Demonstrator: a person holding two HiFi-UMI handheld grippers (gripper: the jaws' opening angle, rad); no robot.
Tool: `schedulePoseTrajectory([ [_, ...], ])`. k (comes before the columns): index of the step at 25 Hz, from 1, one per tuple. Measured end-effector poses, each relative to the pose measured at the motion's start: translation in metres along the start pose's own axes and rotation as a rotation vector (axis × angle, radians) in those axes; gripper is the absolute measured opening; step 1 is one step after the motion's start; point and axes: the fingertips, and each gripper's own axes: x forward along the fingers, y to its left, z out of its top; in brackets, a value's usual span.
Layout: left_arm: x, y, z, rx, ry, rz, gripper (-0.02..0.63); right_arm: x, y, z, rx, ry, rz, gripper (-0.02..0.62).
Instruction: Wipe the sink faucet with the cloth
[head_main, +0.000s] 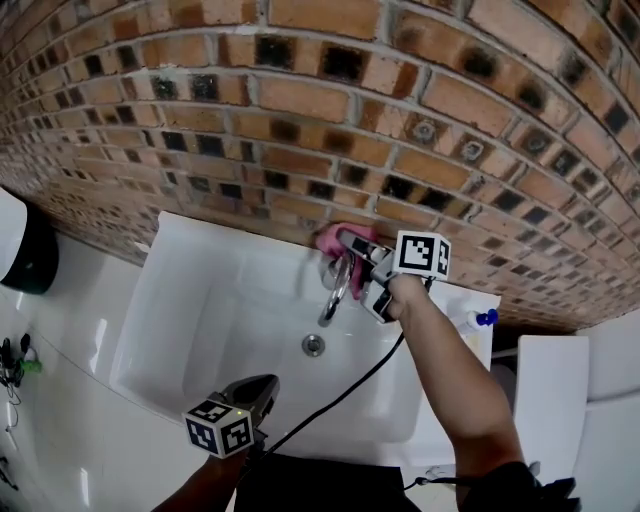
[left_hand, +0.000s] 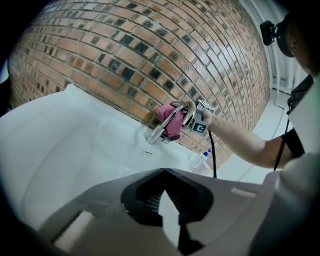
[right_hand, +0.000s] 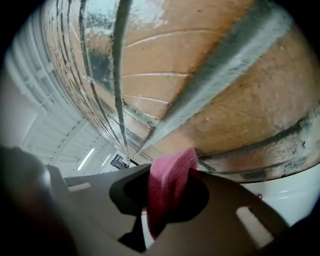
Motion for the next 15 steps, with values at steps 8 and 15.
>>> schedulePoseTrajectory([
  [8, -0.031, 0.011, 0.000, 0.005, -0.009, -0.024, 0.005, 0.000, 0.022, -0.002, -0.113, 0.064, -0.073, 0.054],
  [15, -0.052, 0.013, 0.004, 0.037, -0.010, -0.065, 0.005, -0.005, 0.051, -0.010, -0.385, 0.128, -0.184, 0.054],
])
